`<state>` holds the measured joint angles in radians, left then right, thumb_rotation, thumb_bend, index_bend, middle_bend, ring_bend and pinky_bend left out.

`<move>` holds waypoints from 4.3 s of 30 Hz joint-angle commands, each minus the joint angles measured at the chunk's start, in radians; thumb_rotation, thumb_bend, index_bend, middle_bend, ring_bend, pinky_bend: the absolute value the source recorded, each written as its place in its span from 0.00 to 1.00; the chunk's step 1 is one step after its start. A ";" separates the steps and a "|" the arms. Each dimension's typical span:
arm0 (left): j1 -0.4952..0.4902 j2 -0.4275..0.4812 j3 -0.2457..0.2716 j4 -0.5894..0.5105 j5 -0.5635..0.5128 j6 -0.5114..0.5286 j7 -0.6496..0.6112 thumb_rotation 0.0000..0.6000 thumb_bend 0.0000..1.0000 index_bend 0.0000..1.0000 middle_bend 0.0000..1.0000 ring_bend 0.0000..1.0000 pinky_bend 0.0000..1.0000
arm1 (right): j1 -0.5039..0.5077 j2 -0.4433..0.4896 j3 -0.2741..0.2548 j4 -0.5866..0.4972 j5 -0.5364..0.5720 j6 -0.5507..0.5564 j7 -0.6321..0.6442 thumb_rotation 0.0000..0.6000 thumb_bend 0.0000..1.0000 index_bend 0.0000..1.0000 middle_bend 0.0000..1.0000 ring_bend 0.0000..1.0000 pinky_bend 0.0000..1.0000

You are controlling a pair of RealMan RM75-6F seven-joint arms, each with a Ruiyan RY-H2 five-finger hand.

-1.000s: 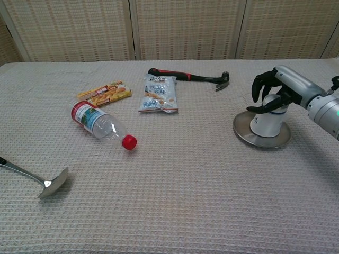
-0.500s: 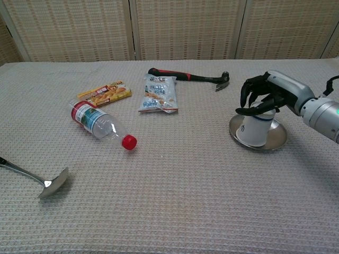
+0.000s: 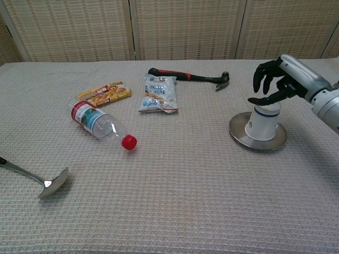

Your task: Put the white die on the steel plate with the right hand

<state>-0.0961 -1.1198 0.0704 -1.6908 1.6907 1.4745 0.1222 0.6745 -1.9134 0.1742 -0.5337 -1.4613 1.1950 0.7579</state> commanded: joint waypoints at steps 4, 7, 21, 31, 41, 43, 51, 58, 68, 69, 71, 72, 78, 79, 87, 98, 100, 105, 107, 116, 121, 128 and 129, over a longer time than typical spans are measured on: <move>-0.001 0.000 0.001 -0.002 0.000 -0.003 0.003 1.00 0.34 0.38 0.43 0.36 0.38 | -0.018 0.066 -0.004 -0.131 -0.026 0.076 -0.035 1.00 0.07 0.60 0.55 0.56 0.91; -0.001 0.000 0.001 -0.002 -0.001 -0.004 0.004 1.00 0.34 0.38 0.43 0.36 0.38 | -0.022 0.085 -0.011 -0.154 -0.032 0.082 -0.100 1.00 0.07 0.58 0.55 0.52 0.90; -0.001 0.001 0.002 -0.005 -0.002 -0.007 0.007 1.00 0.34 0.38 0.43 0.36 0.38 | -0.059 0.221 -0.065 -0.344 -0.048 0.037 -0.299 1.00 0.04 0.21 0.23 0.07 0.31; -0.004 0.004 0.005 -0.011 -0.009 -0.020 0.016 1.00 0.34 0.38 0.43 0.36 0.38 | -0.059 0.382 -0.050 -0.636 0.092 -0.165 -0.579 1.00 0.04 0.14 0.16 0.03 0.29; -0.005 0.006 0.006 -0.015 -0.014 -0.026 0.017 1.00 0.34 0.38 0.43 0.36 0.38 | -0.054 0.348 -0.027 -0.620 0.160 -0.203 -0.683 1.00 0.03 0.31 0.24 0.09 0.42; -0.005 0.007 0.006 -0.015 -0.014 -0.026 0.016 1.00 0.34 0.38 0.43 0.37 0.38 | -0.052 0.327 -0.027 -0.589 0.157 -0.203 -0.681 1.00 0.03 0.32 0.26 0.11 0.44; -0.005 0.008 0.005 -0.015 -0.015 -0.024 0.012 1.00 0.34 0.38 0.43 0.37 0.38 | -0.043 0.263 -0.031 -0.488 0.134 -0.212 -0.638 1.00 0.03 0.33 0.27 0.14 0.51; -0.005 0.009 0.005 -0.016 -0.013 -0.023 0.011 1.00 0.34 0.39 0.43 0.37 0.38 | -0.049 0.234 -0.029 -0.438 0.094 -0.160 -0.584 1.00 0.03 0.40 0.37 0.28 0.62; -0.005 0.009 0.007 -0.018 -0.015 -0.028 0.018 1.00 0.34 0.39 0.43 0.37 0.38 | -0.064 0.251 -0.015 -0.458 0.081 -0.112 -0.568 1.00 0.03 0.44 0.40 0.30 0.63; -0.006 0.010 0.007 -0.018 -0.014 -0.028 0.018 1.00 0.34 0.39 0.43 0.37 0.38 | -0.068 0.259 -0.011 -0.473 0.080 -0.103 -0.567 1.00 0.03 0.44 0.40 0.30 0.63; -0.005 0.010 0.007 -0.018 -0.015 -0.027 0.018 1.00 0.34 0.39 0.43 0.37 0.38 | -0.079 0.279 -0.007 -0.508 0.079 -0.083 -0.568 1.00 0.04 0.44 0.40 0.30 0.63; -0.005 0.010 0.006 -0.019 -0.016 -0.027 0.017 1.00 0.34 0.39 0.43 0.37 0.38 | -0.089 0.298 -0.006 -0.540 0.079 -0.069 -0.579 1.00 0.04 0.44 0.40 0.30 0.64; -0.004 0.012 0.006 -0.020 -0.016 -0.024 0.017 1.00 0.34 0.39 0.43 0.37 0.38 | -0.177 0.433 -0.024 -0.757 0.180 -0.048 -0.811 1.00 0.04 0.44 0.40 0.30 0.64; -0.004 0.014 0.005 -0.021 -0.017 -0.024 0.021 1.00 0.34 0.39 0.43 0.37 0.38 | -0.197 0.451 -0.031 -0.790 0.201 -0.036 -0.857 1.00 0.04 0.44 0.40 0.30 0.64; -0.001 0.014 0.003 -0.028 -0.026 -0.024 0.034 1.00 0.34 0.39 0.43 0.37 0.38 | -0.291 0.491 -0.063 -0.859 0.242 0.043 -0.945 1.00 0.04 0.44 0.40 0.30 0.64; -0.002 0.017 0.003 -0.032 -0.031 -0.031 0.038 1.00 0.34 0.39 0.44 0.37 0.38 | -0.306 0.450 -0.091 -0.738 0.199 -0.015 -0.834 1.00 0.04 0.40 0.39 0.27 0.64; -0.002 0.016 0.003 -0.032 -0.033 -0.032 0.039 1.00 0.34 0.39 0.44 0.37 0.38 | -0.305 0.450 -0.107 -0.718 0.168 -0.030 -0.795 1.00 0.04 0.29 0.32 0.17 0.60; -0.002 0.016 0.001 -0.031 -0.035 -0.032 0.038 1.00 0.34 0.39 0.44 0.37 0.38 | -0.309 0.481 -0.134 -0.723 0.098 -0.028 -0.724 1.00 0.04 0.01 0.03 0.00 0.29; -0.002 0.016 0.000 -0.030 -0.037 -0.033 0.039 1.00 0.34 0.39 0.44 0.37 0.38 | -0.320 0.512 -0.143 -0.761 0.067 0.000 -0.715 1.00 0.04 0.00 0.00 0.00 0.20; -0.002 0.017 0.002 -0.029 -0.034 -0.033 0.039 1.00 0.34 0.39 0.44 0.37 0.38 | -0.428 0.690 -0.185 -1.010 -0.072 0.233 -0.703 1.00 0.03 0.00 0.00 0.00 0.10; -0.002 0.018 0.001 -0.027 -0.036 -0.033 0.036 1.00 0.34 0.39 0.44 0.37 0.38 | -0.499 0.755 -0.183 -1.154 -0.019 0.296 -0.725 1.00 0.07 0.00 0.00 0.00 0.14; -0.005 0.010 0.000 -0.019 -0.039 -0.040 0.049 1.00 0.34 0.39 0.44 0.37 0.38 | -0.542 0.671 -0.144 -1.165 0.059 0.370 -1.086 1.00 0.11 0.00 0.00 0.00 0.14; -0.005 0.010 0.000 -0.019 -0.039 -0.040 0.050 1.00 0.34 0.39 0.44 0.37 0.38 | -0.542 0.669 -0.143 -1.166 0.061 0.370 -1.093 1.00 0.11 0.00 0.00 0.00 0.14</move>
<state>-0.1007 -1.1095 0.0703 -1.7103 1.6522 1.4349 0.1714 0.1597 -1.2090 0.0133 -1.6896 -1.4442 1.5307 -0.1978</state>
